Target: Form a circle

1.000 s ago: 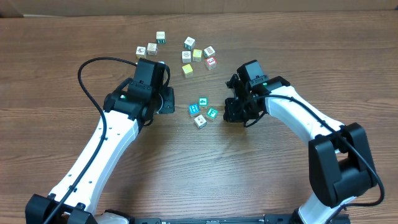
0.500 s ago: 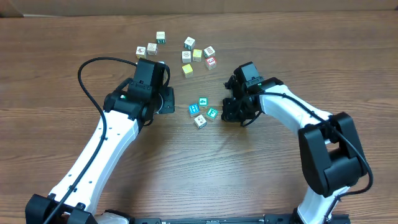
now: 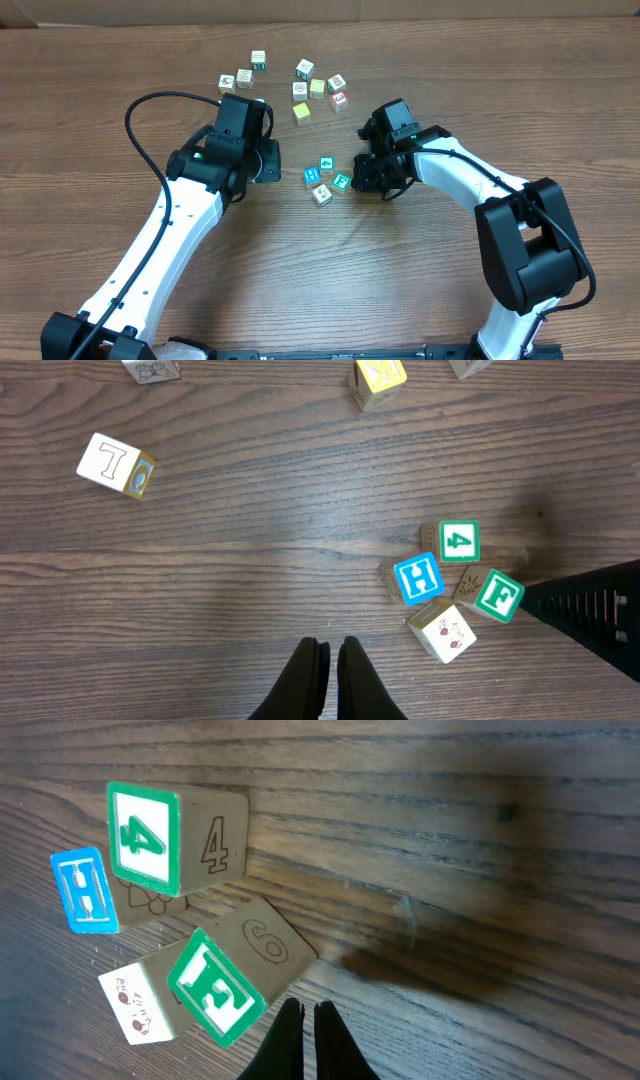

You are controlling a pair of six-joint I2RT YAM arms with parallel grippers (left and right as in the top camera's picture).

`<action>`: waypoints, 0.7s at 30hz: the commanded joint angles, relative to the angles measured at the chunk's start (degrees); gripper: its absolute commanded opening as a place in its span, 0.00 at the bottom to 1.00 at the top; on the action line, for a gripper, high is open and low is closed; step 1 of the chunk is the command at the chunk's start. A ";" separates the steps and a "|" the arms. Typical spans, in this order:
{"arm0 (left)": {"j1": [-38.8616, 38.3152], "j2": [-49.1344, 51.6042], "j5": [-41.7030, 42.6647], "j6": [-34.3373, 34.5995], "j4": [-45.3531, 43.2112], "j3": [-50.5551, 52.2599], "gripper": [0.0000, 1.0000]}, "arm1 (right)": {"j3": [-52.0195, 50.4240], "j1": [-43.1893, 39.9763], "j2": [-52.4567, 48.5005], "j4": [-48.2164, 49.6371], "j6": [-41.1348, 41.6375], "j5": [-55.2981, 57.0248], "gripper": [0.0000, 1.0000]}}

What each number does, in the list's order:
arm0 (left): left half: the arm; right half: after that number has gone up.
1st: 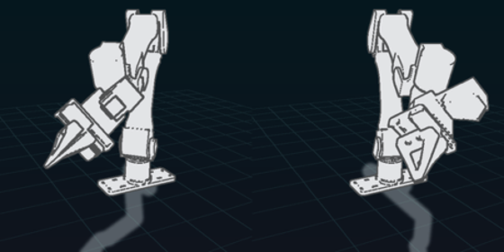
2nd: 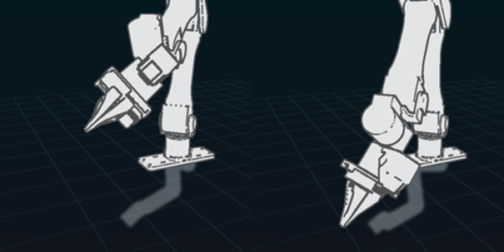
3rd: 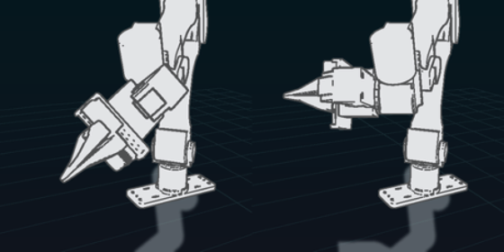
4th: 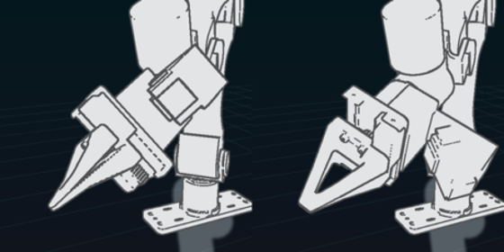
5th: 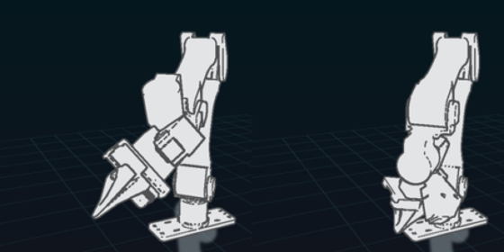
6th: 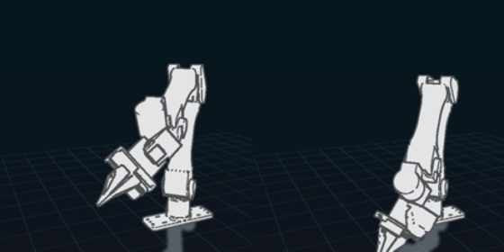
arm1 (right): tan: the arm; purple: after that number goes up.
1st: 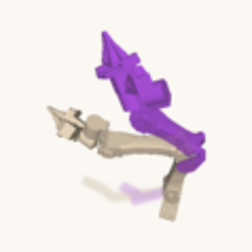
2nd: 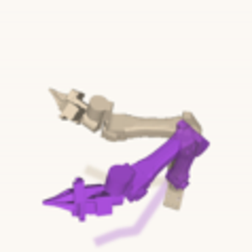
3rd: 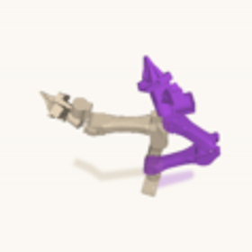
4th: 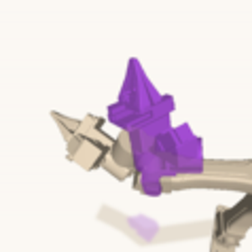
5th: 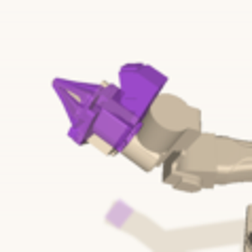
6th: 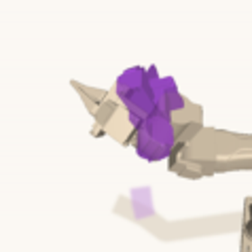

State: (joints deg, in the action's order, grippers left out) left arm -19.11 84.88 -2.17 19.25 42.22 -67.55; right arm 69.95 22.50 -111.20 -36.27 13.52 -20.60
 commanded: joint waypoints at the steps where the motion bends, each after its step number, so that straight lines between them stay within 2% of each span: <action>1: 0.02 -0.24 0.52 -1.27 -0.26 -0.52 0.04 | -0.24 1.46 -0.07 1.05 0.46 -0.09 0.04; 12: 0.02 -0.24 0.50 -1.29 -0.22 -0.52 0.04 | -0.24 2.19 -0.07 1.38 1.99 1.46 0.04; 21: 0.02 -0.22 0.50 -1.29 -0.04 -0.44 0.04 | -0.09 2.25 0.20 -6.32 2.62 0.15 0.04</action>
State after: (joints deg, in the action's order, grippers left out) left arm -19.11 84.88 -2.20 19.25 42.24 -67.55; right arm 69.95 24.73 -111.20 -41.93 15.14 -19.57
